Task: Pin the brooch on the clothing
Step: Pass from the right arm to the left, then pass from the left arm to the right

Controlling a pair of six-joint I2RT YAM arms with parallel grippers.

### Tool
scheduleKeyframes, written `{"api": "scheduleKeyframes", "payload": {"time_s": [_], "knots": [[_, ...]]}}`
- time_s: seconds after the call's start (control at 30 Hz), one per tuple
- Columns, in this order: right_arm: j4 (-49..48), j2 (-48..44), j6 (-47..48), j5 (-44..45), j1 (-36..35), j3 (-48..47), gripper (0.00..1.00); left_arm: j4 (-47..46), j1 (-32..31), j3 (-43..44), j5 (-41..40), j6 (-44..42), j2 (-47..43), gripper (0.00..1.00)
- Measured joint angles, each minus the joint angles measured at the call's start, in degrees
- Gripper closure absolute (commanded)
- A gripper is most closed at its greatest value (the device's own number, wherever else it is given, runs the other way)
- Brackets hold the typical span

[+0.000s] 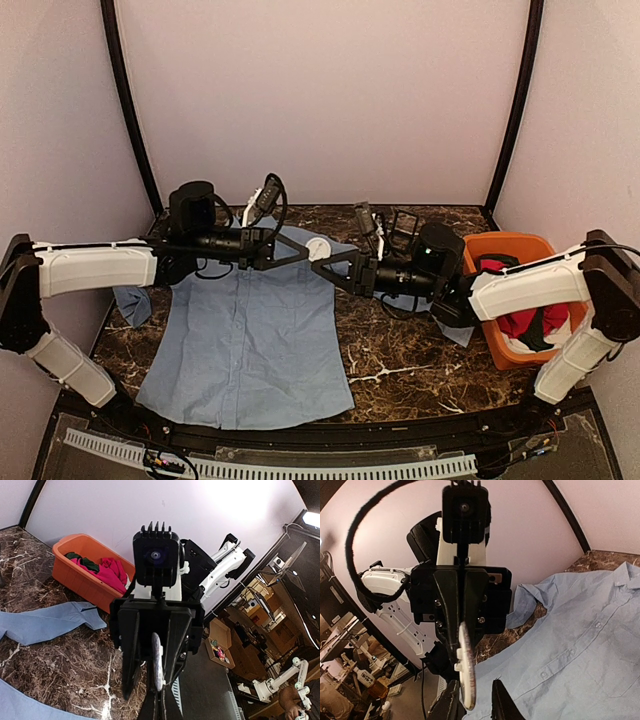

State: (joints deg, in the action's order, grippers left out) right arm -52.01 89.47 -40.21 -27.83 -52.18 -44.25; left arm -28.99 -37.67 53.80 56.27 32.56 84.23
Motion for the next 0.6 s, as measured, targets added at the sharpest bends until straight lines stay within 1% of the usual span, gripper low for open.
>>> {"api": "scheduleKeyframes", "payload": {"time_s": [0.07, 0.17, 0.43, 0.6], "knots": [[4.07, 0.0, 1.53, -1.9, -0.07, -1.42, 0.7, 1.49, -0.26, 0.81, 0.52, -1.11, -0.02, 0.99], [10.49, 0.0, 4.04, -5.57, 0.24, -4.76, 0.69, 5.14, -0.57, 1.97, 1.38, -3.58, -0.07, 0.99], [21.73, 0.0, 8.04, -16.15, 4.39, -9.66, 0.68, 19.39, -0.59, 3.48, 1.68, -11.3, -2.4, 0.99], [30.47, 0.11, 12.46, -22.21, 5.18, -13.88, 0.74, 25.24, -0.61, 4.55, 1.73, -14.95, -3.78, 0.99]]}}
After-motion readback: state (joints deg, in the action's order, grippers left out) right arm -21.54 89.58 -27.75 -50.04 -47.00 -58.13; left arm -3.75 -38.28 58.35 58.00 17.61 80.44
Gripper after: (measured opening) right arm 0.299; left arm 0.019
